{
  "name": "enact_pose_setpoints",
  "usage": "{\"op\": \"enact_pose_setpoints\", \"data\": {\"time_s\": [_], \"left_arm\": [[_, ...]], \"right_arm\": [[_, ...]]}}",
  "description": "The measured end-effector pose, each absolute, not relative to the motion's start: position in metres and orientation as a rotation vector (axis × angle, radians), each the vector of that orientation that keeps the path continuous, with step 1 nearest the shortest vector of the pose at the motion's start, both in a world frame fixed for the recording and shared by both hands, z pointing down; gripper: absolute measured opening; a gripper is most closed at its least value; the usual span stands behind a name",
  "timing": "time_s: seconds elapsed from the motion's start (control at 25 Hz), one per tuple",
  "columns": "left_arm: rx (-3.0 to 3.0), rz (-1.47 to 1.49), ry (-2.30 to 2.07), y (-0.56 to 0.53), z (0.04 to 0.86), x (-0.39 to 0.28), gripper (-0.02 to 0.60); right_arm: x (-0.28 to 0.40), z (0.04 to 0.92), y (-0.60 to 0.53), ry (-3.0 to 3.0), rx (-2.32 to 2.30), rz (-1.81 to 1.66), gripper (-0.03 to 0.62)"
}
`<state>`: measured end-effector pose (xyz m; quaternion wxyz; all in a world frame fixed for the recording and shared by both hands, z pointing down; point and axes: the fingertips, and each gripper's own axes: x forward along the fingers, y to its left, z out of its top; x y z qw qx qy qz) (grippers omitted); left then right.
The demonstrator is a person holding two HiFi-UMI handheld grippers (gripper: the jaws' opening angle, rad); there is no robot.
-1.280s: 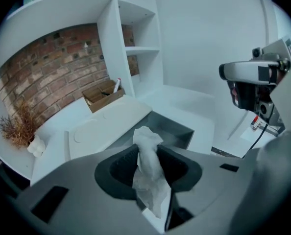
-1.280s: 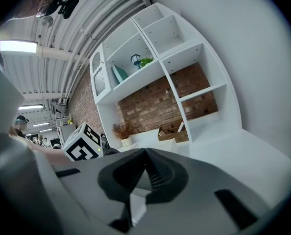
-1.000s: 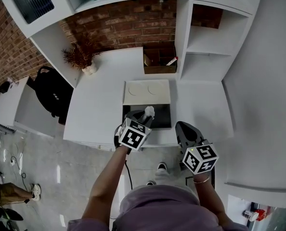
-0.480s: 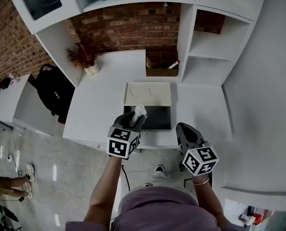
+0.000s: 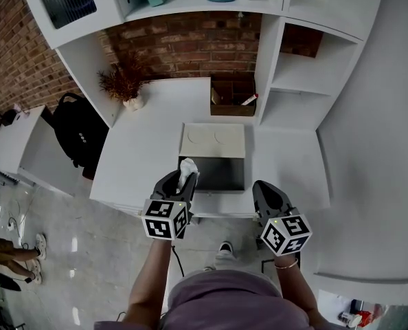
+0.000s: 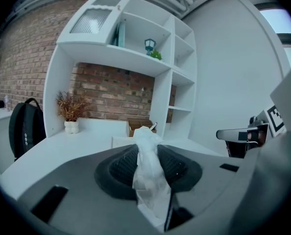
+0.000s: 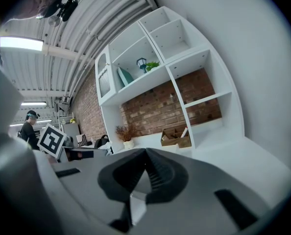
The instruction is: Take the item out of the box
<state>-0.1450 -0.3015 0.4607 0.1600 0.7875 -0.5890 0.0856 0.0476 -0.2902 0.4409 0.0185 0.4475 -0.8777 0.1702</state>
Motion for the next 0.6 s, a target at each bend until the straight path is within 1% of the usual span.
{"op": "enact_pose_setpoints", "data": {"time_s": [0.6], "left_arm": [[2.193, 0.126, -1.746, -0.286, 0.467, -0.153, 0.13]], "right_arm": [[0.048, 0.437, -0.291, -2.706, 1.436, 0.444, 0.001]]}}
